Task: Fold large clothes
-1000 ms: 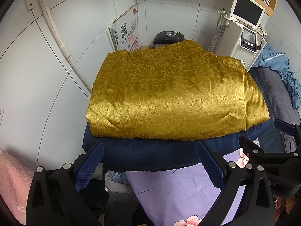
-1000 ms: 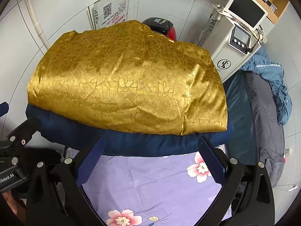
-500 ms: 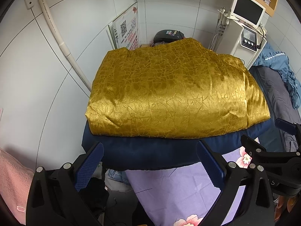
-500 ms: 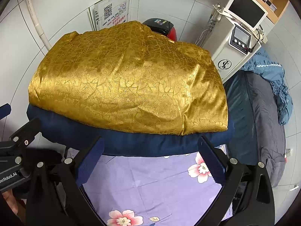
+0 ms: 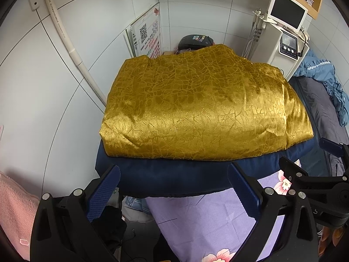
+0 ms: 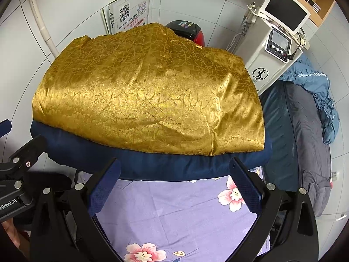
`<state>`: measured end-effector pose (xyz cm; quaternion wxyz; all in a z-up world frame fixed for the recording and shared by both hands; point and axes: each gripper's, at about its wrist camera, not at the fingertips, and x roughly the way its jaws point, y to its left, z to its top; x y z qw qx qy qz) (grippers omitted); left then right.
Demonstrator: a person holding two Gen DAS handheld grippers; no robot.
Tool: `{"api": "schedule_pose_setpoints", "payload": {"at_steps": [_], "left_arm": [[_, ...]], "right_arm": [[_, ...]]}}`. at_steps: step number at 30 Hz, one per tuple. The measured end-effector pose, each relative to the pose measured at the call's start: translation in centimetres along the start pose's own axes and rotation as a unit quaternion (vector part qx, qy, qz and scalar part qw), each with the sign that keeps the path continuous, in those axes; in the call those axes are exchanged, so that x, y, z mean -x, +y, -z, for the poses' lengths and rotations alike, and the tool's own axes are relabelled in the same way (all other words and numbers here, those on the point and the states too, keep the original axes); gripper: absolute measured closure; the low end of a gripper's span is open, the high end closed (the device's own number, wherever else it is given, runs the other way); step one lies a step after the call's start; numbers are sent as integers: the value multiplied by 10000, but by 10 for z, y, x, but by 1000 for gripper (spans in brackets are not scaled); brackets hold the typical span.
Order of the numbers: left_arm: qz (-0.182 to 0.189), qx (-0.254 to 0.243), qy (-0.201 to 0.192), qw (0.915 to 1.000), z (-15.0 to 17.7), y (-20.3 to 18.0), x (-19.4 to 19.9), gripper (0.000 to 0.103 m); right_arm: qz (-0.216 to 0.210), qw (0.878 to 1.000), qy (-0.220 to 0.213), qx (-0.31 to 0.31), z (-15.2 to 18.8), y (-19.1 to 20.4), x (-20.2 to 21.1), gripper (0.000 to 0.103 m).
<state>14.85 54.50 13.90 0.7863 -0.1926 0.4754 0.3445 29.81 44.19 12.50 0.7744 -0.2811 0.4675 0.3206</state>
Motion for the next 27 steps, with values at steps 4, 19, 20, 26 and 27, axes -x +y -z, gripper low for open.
{"api": "schedule_pose_setpoints", "payload": {"at_steps": [4, 19, 20, 26, 27], "left_arm": [[2, 1, 3, 10000, 0, 0, 0, 6], [-26, -13, -17, 10000, -1, 0, 0, 6], [-26, -10, -18, 10000, -1, 0, 0, 6], [-53, -23, -38, 10000, 0, 0, 0, 6], [-67, -18, -48, 10000, 0, 1, 0, 6]], "right_arm": [[1, 10000, -2, 6, 0, 0, 0, 5], [-10, 10000, -1, 6, 1, 0, -2, 5], [-12, 10000, -2, 6, 1, 0, -2, 5], [-15, 10000, -9, -28, 1, -1, -3, 5], [-21, 10000, -12, -31, 1, -1, -3, 5]]}}
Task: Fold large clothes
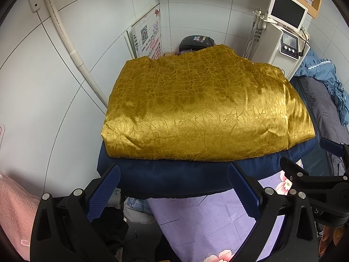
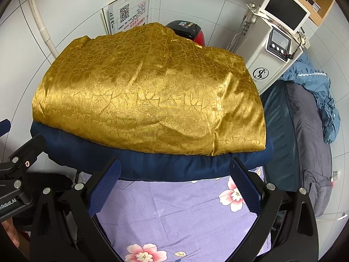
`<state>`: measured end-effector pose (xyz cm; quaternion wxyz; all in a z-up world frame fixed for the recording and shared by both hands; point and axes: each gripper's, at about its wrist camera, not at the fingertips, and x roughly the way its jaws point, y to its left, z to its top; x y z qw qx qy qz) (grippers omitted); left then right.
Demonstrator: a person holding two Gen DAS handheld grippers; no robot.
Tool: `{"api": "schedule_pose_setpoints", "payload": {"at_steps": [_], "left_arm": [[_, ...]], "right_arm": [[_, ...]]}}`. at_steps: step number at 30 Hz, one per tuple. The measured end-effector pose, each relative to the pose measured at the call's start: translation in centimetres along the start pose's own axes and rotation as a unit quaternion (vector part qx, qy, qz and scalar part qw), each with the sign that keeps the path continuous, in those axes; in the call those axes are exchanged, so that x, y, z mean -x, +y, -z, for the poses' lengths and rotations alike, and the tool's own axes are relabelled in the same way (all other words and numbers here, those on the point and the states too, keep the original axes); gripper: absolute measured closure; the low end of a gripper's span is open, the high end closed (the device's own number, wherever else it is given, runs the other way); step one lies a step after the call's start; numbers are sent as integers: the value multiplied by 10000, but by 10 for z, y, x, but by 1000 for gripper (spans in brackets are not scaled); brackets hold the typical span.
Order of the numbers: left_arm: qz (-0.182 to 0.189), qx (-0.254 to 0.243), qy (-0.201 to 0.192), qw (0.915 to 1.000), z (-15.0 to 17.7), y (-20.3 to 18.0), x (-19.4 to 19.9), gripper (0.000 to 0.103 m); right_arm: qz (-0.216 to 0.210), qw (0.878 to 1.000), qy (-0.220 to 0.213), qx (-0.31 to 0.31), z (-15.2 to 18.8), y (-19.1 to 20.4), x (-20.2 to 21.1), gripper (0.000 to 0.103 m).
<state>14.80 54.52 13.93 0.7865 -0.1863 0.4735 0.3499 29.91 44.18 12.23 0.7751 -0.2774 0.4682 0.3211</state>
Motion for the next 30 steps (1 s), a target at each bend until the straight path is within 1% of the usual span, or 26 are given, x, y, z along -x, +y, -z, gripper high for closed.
{"api": "schedule_pose_setpoints", "payload": {"at_steps": [17, 30], "left_arm": [[-84, 17, -42, 10000, 1, 4, 1, 6], [-102, -7, -42, 9999, 2, 3, 1, 6]], "right_arm": [[-43, 9998, -210, -29, -7, 3, 2, 5], [-15, 9998, -188, -49, -5, 2, 1, 5]]}}
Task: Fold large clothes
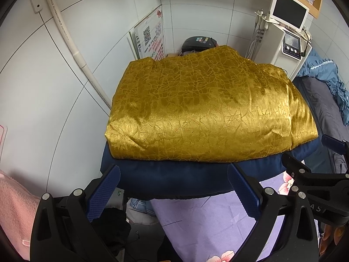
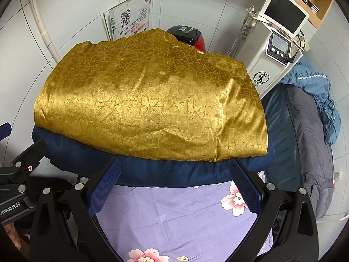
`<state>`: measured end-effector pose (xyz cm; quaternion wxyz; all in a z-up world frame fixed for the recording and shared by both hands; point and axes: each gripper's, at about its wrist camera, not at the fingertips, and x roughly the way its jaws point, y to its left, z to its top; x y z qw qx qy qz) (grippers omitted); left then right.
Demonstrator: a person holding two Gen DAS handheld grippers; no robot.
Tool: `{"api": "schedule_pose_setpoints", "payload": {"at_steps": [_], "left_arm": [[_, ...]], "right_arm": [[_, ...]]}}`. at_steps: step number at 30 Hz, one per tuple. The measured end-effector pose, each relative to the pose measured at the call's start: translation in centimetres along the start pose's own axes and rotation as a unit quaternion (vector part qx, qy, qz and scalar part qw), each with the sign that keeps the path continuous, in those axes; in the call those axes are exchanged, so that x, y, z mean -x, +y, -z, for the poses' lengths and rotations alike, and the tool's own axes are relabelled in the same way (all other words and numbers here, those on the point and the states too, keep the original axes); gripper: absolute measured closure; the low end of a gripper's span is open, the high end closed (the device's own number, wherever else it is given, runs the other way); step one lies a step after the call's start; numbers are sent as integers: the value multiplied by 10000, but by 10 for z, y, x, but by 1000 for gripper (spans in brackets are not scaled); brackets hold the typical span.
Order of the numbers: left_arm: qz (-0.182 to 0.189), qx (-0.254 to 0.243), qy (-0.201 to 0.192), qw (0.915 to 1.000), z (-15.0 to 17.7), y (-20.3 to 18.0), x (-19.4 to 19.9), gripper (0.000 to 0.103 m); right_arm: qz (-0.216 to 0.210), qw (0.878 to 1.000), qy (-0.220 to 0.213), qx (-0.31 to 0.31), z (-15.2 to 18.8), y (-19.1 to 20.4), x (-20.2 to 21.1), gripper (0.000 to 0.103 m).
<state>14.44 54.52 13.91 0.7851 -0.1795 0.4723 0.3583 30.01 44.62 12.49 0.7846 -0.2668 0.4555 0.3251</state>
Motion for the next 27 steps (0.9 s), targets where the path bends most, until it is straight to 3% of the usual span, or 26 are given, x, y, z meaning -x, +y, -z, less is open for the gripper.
{"api": "schedule_pose_setpoints", "payload": {"at_steps": [15, 24, 27], "left_arm": [[-10, 29, -2, 10000, 2, 1, 0, 6], [20, 50, -354, 9994, 3, 2, 8, 6], [-34, 69, -285, 9996, 0, 2, 8, 6]], "right_arm": [[22, 10000, -32, 29, 1, 3, 2, 5], [41, 10000, -27, 14, 1, 2, 2, 5], [51, 10000, -41, -3, 1, 2, 2, 5]]}}
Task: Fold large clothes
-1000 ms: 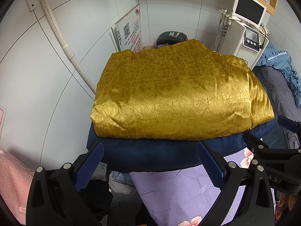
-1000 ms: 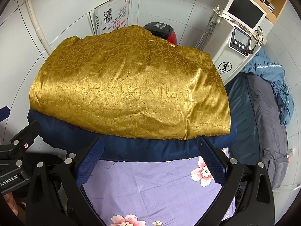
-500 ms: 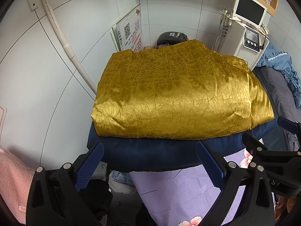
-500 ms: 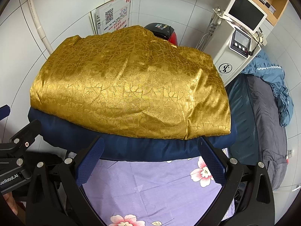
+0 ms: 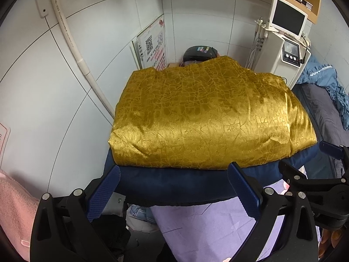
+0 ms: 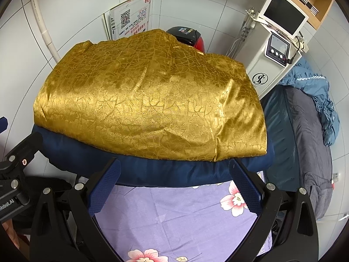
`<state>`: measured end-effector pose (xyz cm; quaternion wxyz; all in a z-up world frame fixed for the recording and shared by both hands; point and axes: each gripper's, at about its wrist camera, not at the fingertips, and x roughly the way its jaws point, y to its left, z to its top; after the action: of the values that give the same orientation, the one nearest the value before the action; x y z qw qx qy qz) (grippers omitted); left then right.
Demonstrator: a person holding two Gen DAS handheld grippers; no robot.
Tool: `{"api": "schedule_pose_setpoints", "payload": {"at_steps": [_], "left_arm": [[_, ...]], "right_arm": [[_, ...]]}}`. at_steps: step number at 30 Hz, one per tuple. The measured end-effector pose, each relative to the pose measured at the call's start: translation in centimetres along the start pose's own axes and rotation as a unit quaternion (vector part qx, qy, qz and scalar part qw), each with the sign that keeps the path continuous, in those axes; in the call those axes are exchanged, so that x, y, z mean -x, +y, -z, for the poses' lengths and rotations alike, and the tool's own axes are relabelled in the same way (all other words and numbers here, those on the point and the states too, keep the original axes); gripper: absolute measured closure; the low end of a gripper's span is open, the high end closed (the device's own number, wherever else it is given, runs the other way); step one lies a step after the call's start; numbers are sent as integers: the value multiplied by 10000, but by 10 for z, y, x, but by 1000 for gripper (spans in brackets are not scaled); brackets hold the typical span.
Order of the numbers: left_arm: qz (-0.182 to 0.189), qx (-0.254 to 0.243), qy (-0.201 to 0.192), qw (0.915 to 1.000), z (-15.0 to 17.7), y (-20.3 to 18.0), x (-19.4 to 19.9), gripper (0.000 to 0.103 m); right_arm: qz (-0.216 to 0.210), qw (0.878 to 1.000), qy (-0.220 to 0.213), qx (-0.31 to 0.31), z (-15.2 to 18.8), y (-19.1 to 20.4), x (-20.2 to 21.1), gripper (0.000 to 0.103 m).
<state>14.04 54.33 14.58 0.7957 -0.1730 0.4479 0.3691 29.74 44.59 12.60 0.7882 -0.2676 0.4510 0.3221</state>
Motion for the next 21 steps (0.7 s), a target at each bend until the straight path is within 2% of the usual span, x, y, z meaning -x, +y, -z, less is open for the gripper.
{"api": "schedule_pose_setpoints", "payload": {"at_steps": [21], "left_arm": [[51, 23, 181, 9998, 2, 4, -5, 6]], "right_arm": [[14, 10000, -9, 34, 0, 3, 0, 5]]}}
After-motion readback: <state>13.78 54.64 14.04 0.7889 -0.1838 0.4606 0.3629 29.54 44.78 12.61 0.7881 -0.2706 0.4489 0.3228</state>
